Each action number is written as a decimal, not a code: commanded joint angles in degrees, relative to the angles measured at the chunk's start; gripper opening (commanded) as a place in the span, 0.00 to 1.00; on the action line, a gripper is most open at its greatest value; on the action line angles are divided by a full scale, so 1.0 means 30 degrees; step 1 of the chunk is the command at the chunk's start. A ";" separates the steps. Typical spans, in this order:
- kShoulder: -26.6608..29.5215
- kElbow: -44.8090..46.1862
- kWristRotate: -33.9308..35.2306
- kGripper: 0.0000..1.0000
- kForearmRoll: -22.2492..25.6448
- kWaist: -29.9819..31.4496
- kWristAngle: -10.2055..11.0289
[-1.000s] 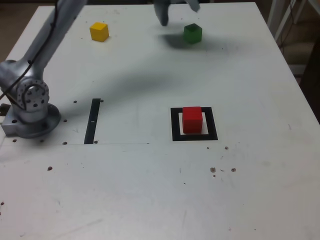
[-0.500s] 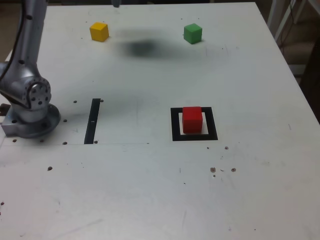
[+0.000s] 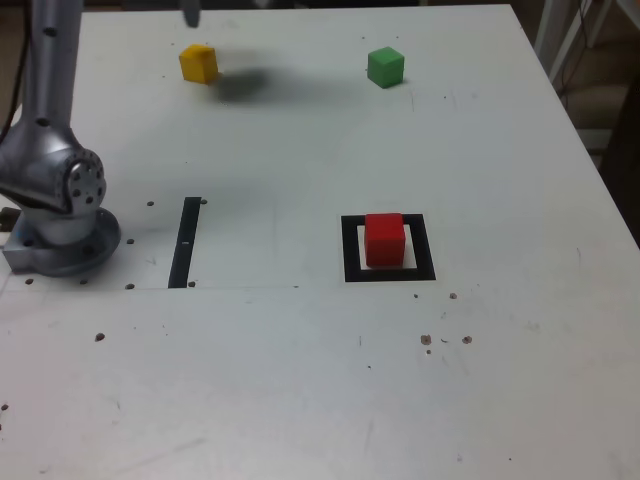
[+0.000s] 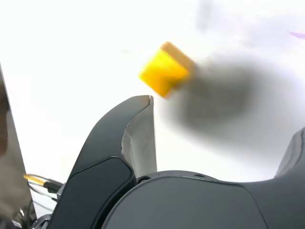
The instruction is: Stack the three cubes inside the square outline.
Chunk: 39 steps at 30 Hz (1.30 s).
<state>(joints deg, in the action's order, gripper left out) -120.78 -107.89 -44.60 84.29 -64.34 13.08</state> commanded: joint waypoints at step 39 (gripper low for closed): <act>-0.2170 0.2348 -0.0788 0.99 -0.2763 -0.1893 0.0141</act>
<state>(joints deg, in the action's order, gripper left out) -126.81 -100.30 -46.81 76.05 -69.90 13.55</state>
